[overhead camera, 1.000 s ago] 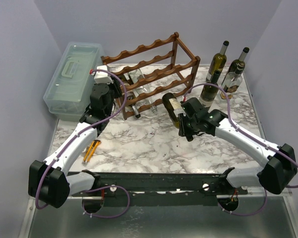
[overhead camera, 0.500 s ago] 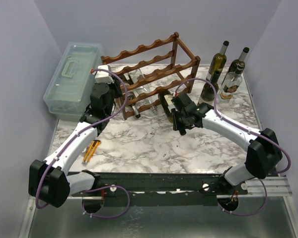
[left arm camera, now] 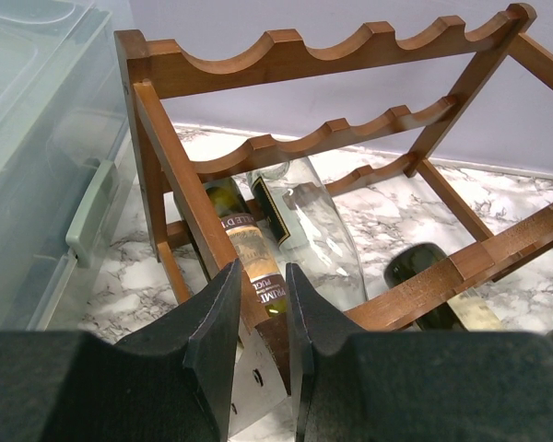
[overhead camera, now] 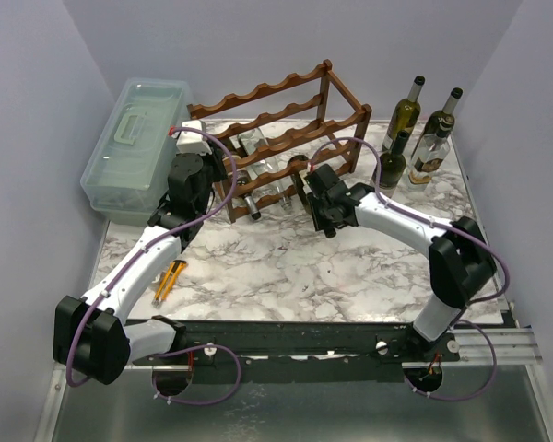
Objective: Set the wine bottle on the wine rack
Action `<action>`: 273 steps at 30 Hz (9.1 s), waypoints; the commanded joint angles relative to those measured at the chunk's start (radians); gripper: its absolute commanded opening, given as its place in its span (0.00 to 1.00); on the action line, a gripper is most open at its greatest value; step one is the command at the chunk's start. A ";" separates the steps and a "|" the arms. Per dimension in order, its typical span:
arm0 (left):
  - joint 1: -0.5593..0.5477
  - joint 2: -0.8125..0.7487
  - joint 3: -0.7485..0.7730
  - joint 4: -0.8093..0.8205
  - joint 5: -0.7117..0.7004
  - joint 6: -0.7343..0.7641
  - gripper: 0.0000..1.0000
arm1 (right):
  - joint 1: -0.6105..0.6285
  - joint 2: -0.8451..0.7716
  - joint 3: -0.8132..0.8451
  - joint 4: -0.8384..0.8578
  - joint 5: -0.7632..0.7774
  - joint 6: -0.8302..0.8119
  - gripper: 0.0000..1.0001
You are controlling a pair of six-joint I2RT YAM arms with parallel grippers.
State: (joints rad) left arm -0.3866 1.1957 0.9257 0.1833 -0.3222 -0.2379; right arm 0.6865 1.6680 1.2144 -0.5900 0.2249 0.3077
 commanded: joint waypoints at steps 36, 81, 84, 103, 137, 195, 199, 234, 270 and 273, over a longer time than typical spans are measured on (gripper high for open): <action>-0.024 0.027 0.020 -0.045 0.035 0.003 0.27 | -0.064 0.028 0.080 -0.029 0.110 -0.106 0.67; -0.026 0.045 0.023 -0.051 0.045 -0.003 0.27 | -0.065 0.314 0.160 0.289 0.211 -0.192 0.01; -0.026 0.045 0.024 -0.052 0.045 -0.003 0.27 | -0.066 0.320 0.139 0.283 0.212 -0.178 0.01; -0.026 0.050 0.025 -0.057 0.037 0.003 0.26 | -0.072 0.306 0.040 0.616 0.226 -0.237 0.01; -0.028 0.050 0.025 -0.059 0.049 -0.006 0.26 | -0.073 0.090 -0.181 0.612 0.137 -0.122 0.33; -0.052 0.000 0.024 -0.058 0.004 0.016 0.77 | -0.306 -0.382 0.220 0.061 0.287 0.027 1.00; -0.055 -0.001 0.025 -0.059 0.016 0.008 0.77 | -0.353 -0.330 0.241 0.031 0.292 0.038 1.00; -0.064 0.022 0.030 -0.061 0.033 0.009 0.73 | -0.435 -0.031 0.220 0.143 0.319 -0.004 0.65; -0.064 -0.025 0.030 -0.061 0.024 0.011 0.78 | -0.435 -0.081 0.231 0.168 0.286 -0.064 0.26; -0.065 -0.041 0.027 -0.061 0.005 0.011 0.78 | -0.436 -0.121 0.226 0.162 0.232 -0.063 0.16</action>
State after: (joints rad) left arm -0.4473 1.1973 0.9424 0.1246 -0.2958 -0.2279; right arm 0.2596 1.6024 1.4445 -0.4110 0.5228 0.2531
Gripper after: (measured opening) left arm 0.780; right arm 0.362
